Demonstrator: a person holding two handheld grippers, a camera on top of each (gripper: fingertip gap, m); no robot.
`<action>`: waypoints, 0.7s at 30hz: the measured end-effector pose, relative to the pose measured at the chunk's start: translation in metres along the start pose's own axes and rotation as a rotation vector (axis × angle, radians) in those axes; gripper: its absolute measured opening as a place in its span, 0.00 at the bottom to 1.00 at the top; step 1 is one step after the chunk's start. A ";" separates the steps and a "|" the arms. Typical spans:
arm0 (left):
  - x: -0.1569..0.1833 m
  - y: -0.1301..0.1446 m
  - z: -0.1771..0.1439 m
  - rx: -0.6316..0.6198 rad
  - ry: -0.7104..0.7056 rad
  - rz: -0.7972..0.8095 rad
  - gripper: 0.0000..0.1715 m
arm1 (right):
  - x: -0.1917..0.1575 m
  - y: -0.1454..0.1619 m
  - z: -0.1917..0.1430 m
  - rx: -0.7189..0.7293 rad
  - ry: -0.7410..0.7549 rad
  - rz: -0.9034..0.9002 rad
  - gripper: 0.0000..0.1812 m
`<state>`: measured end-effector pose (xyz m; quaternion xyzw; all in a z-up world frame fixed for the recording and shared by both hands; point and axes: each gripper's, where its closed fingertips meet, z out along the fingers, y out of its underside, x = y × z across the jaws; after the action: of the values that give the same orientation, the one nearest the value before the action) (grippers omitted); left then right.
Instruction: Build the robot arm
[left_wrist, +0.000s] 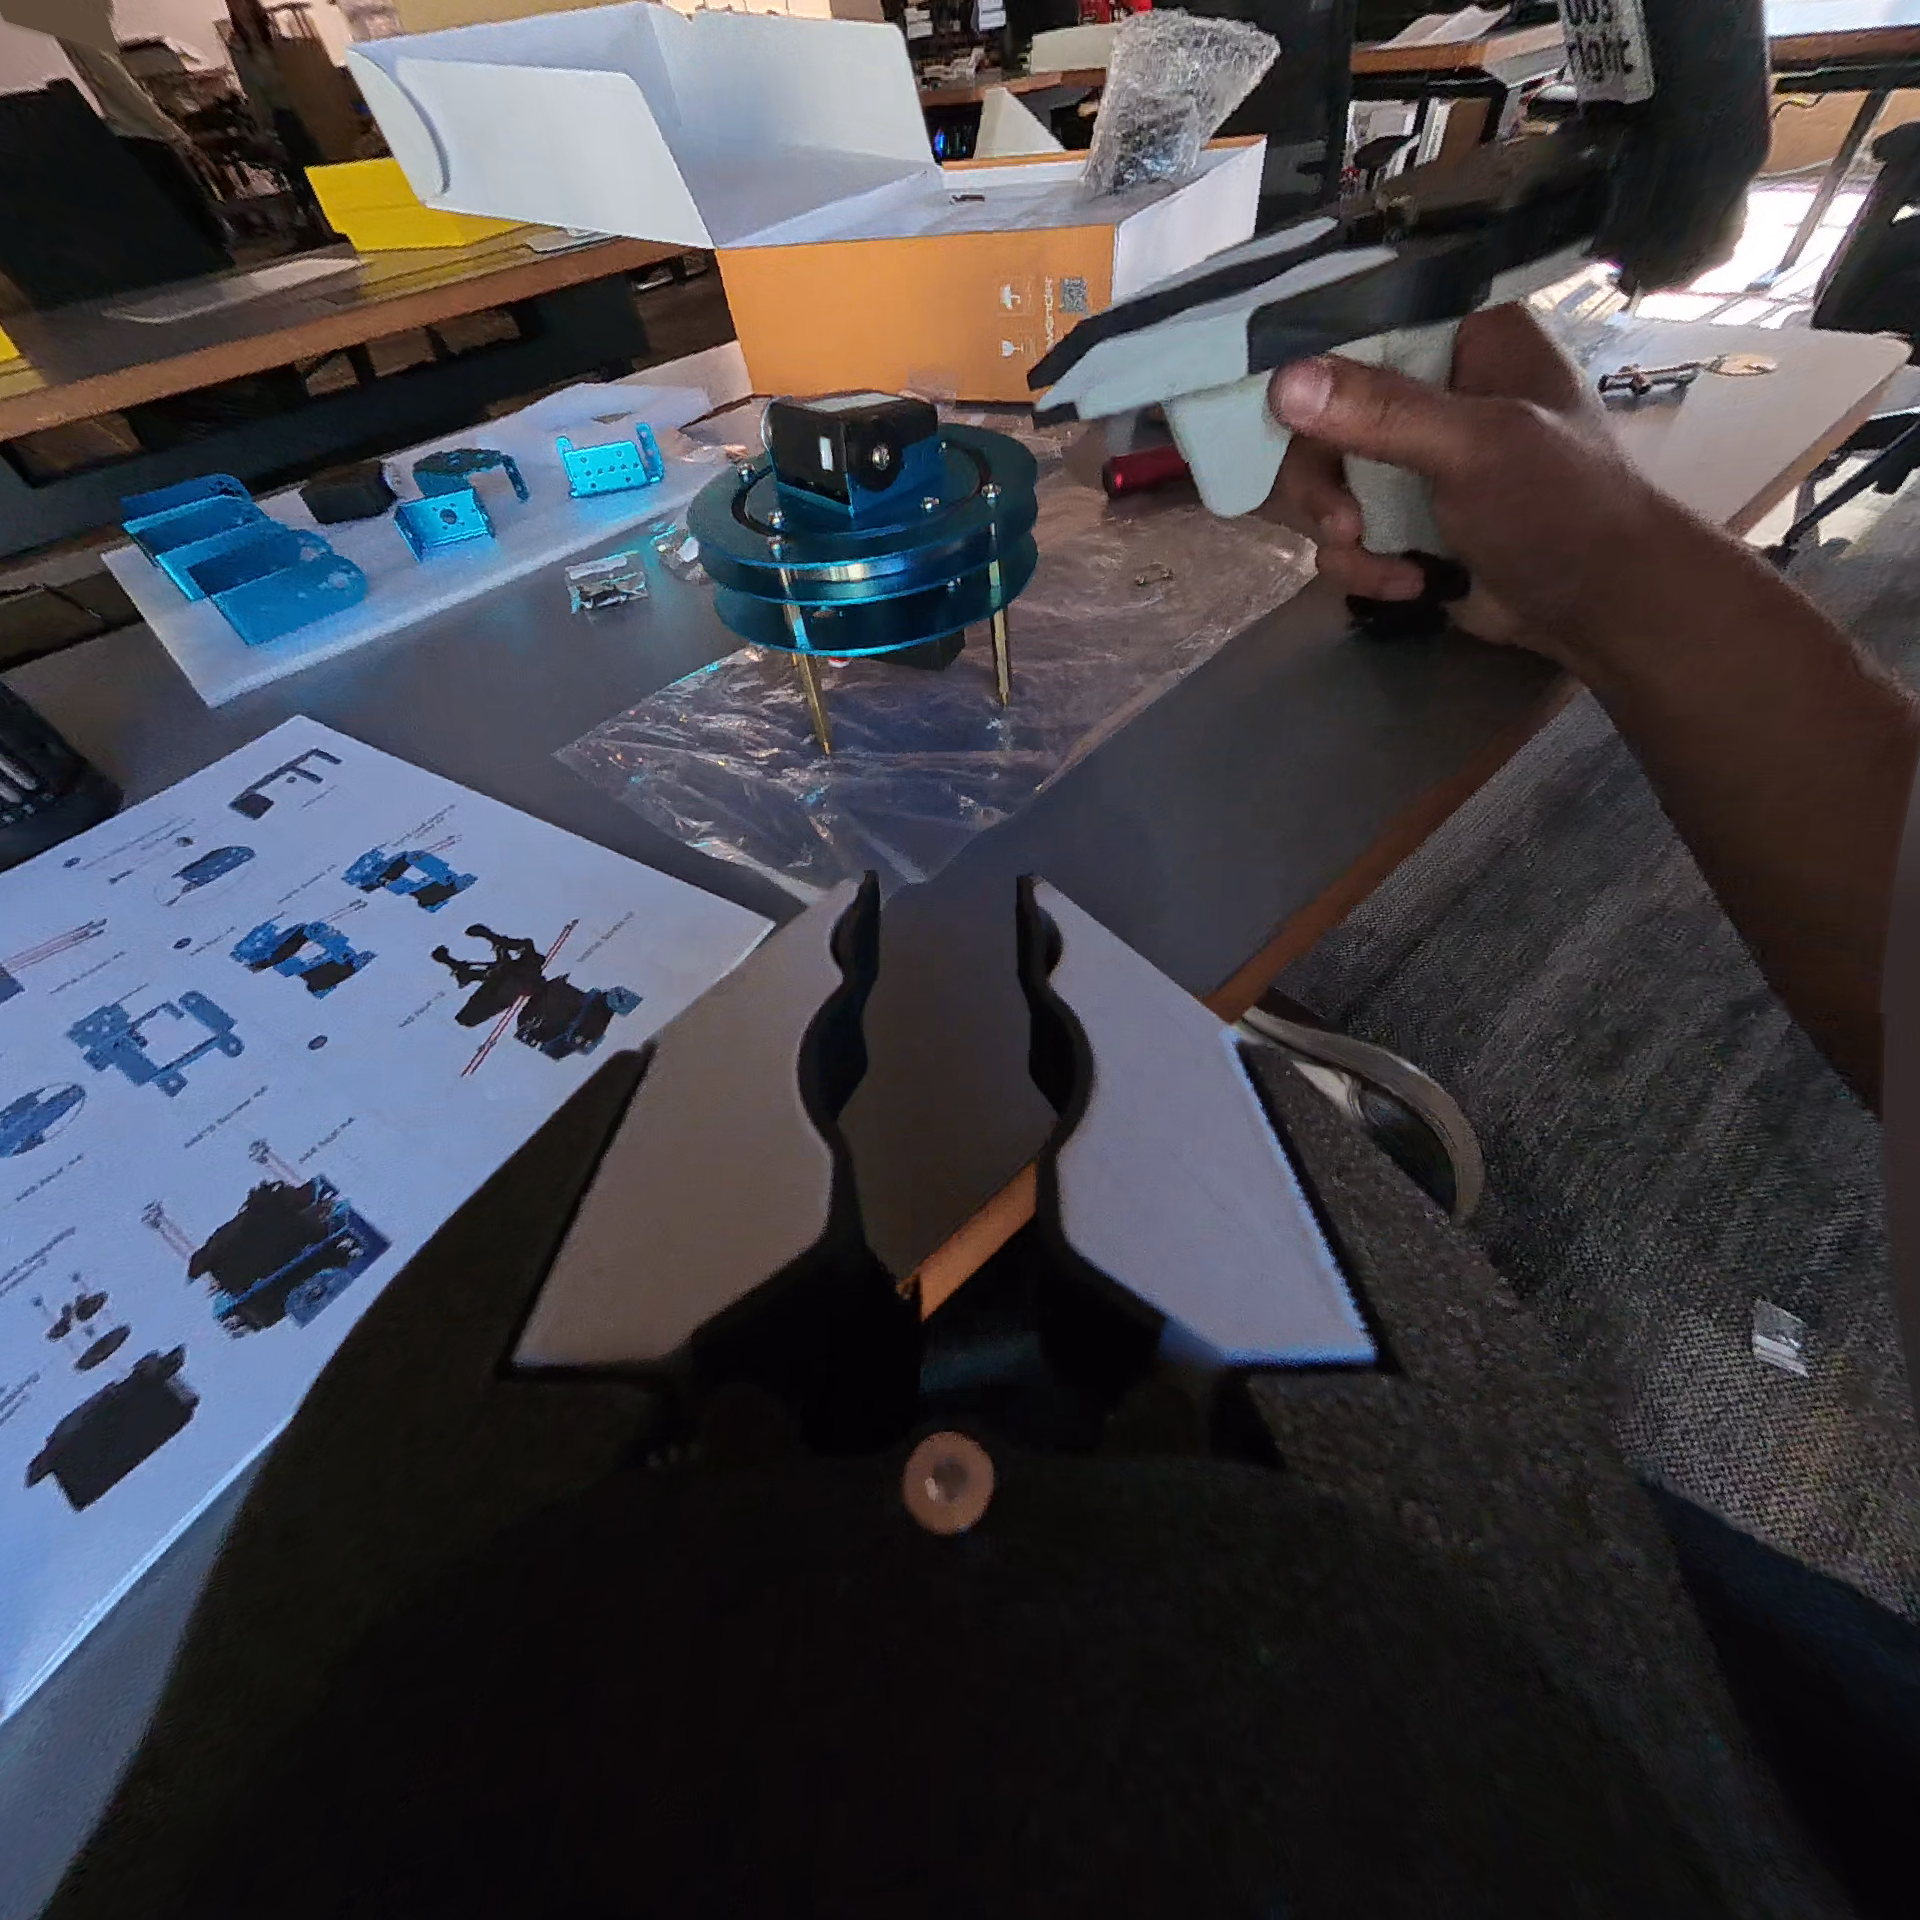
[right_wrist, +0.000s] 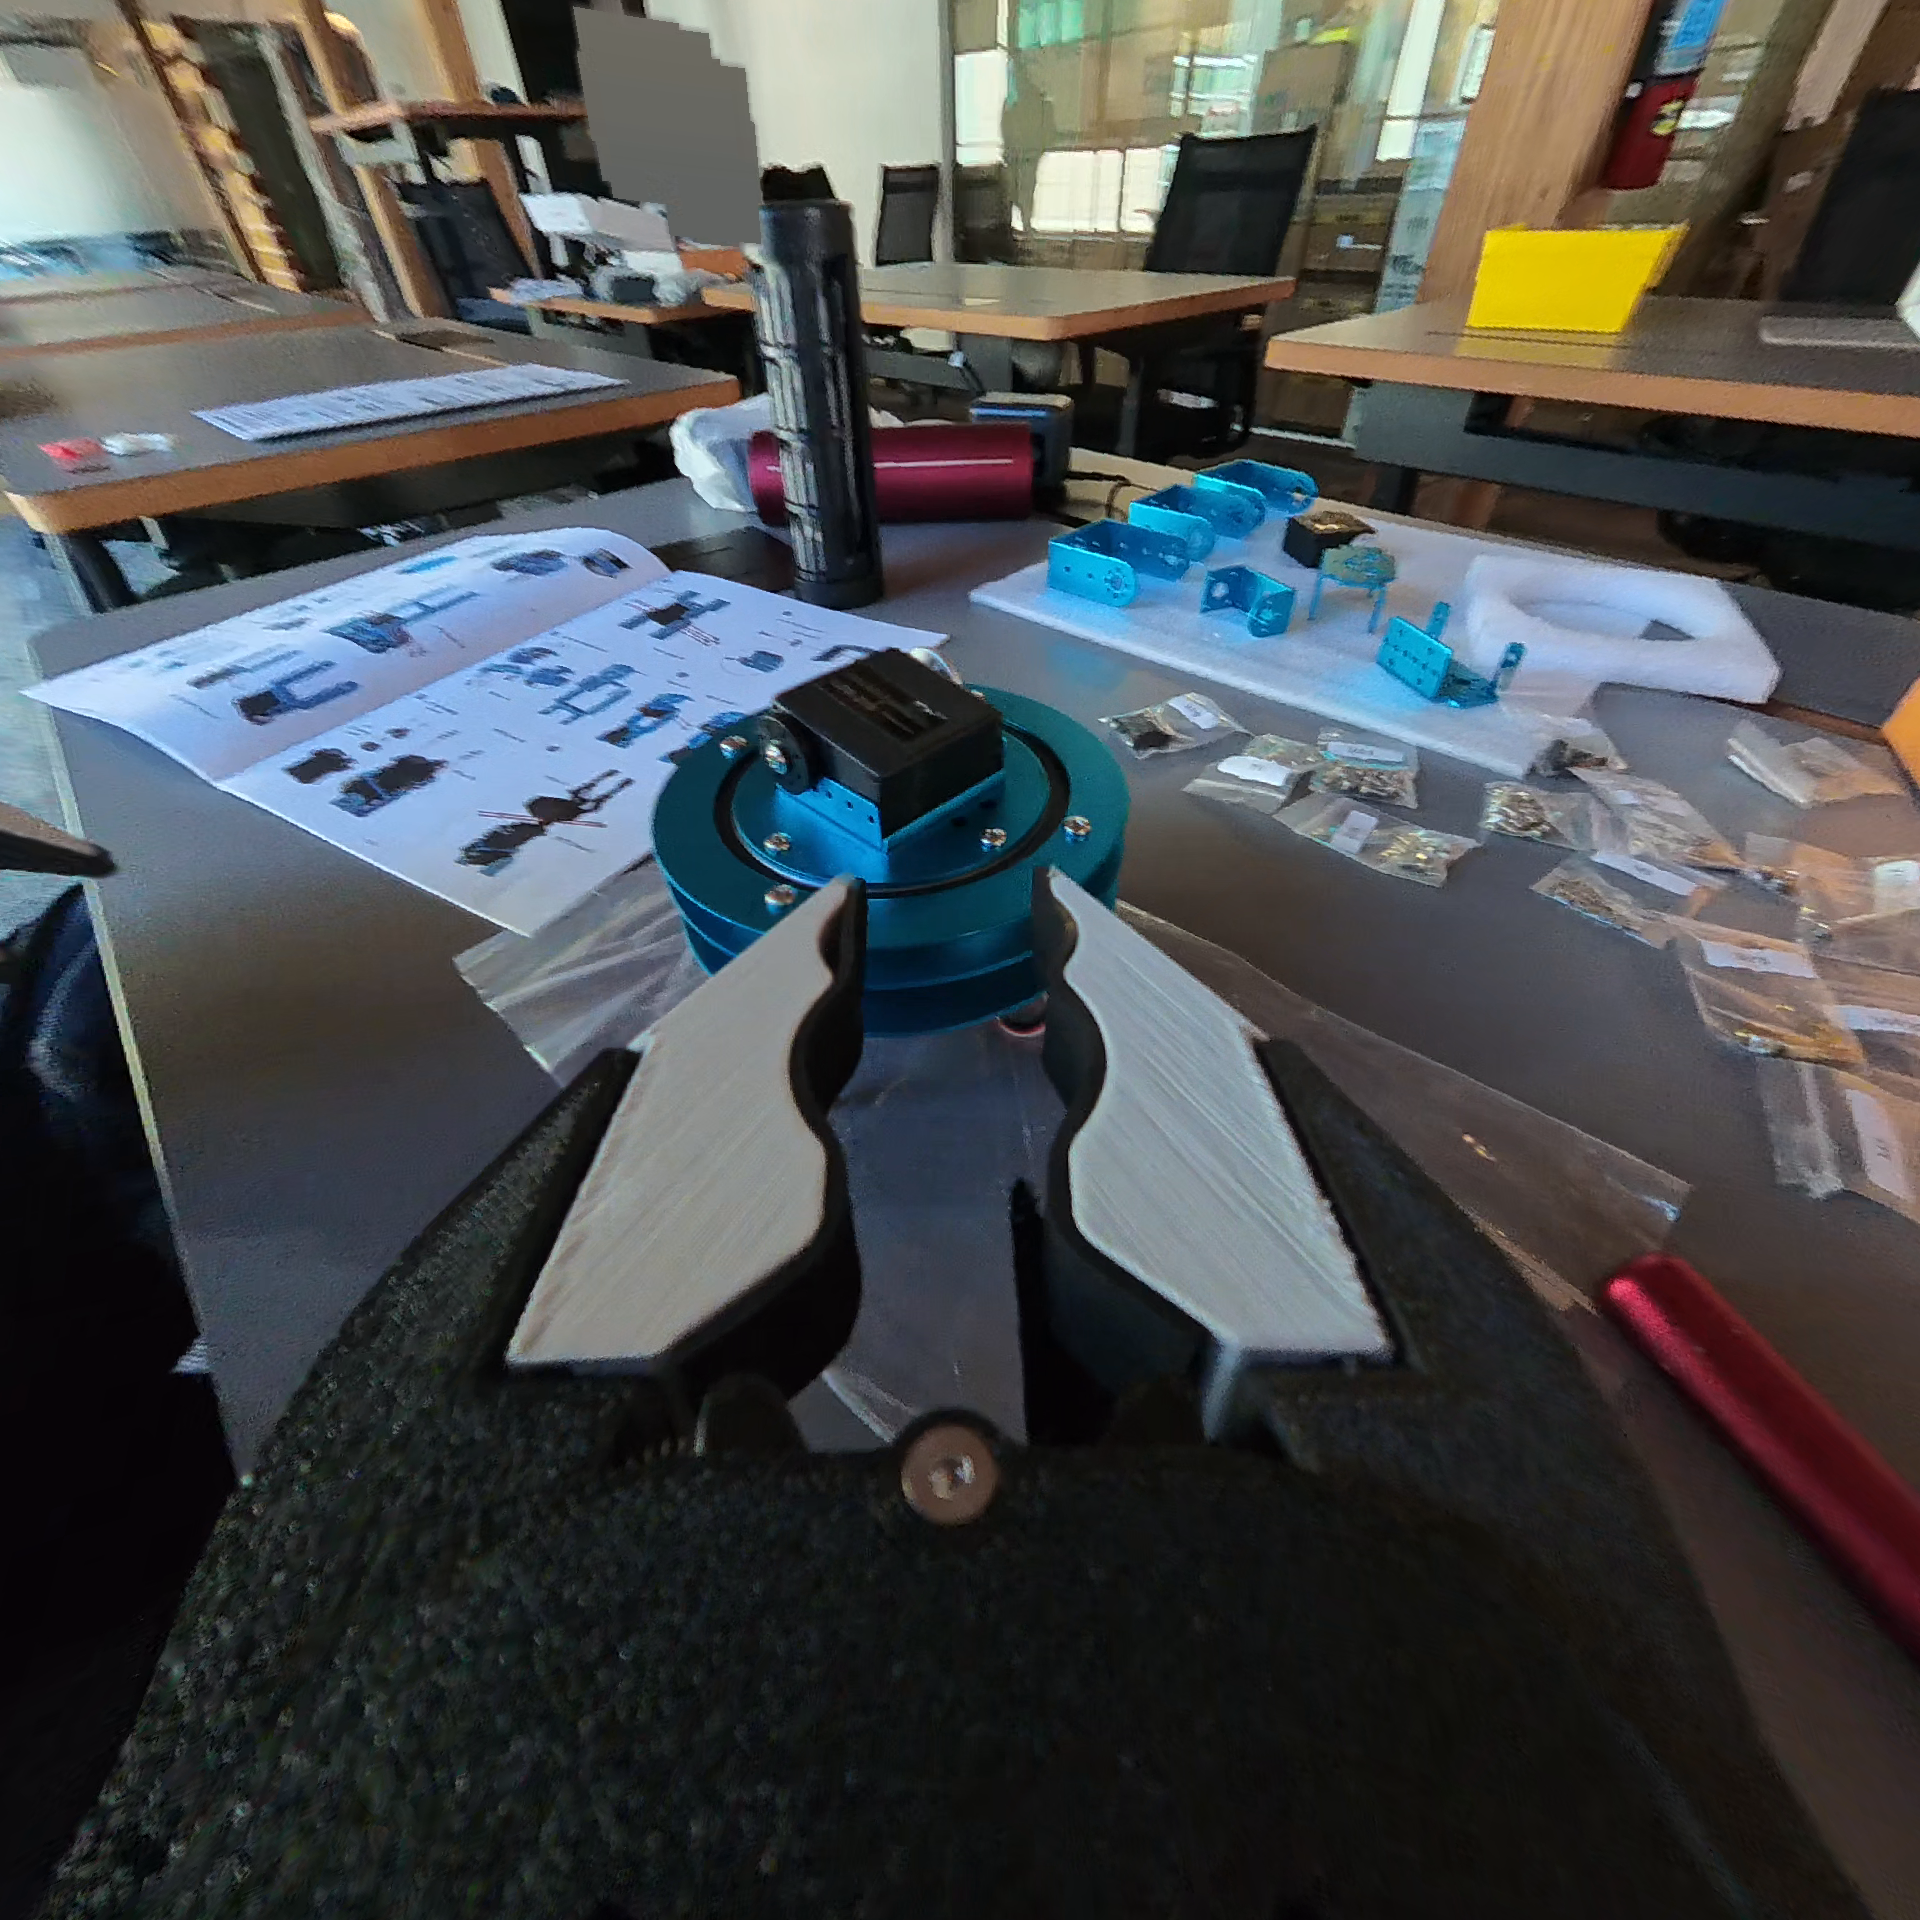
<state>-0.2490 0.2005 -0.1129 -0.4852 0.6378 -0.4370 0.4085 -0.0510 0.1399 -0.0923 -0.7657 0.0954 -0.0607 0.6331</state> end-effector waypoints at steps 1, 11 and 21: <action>0.001 -0.003 0.004 0.003 0.006 -0.005 0.15 | 0.001 0.002 0.000 -0.012 0.020 -0.011 0.16; -0.004 -0.018 0.037 -0.013 0.090 0.072 0.15 | 0.018 -0.006 -0.017 0.072 0.070 0.116 0.15; -0.023 -0.076 0.086 -0.001 0.151 0.277 0.14 | -0.017 -0.015 0.004 -0.155 -0.359 0.338 0.21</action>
<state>-0.1437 0.1984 -0.0626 -0.3586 0.7275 -0.4115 0.4157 -0.0655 0.1500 -0.0773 -0.7837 0.1125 0.1901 0.5805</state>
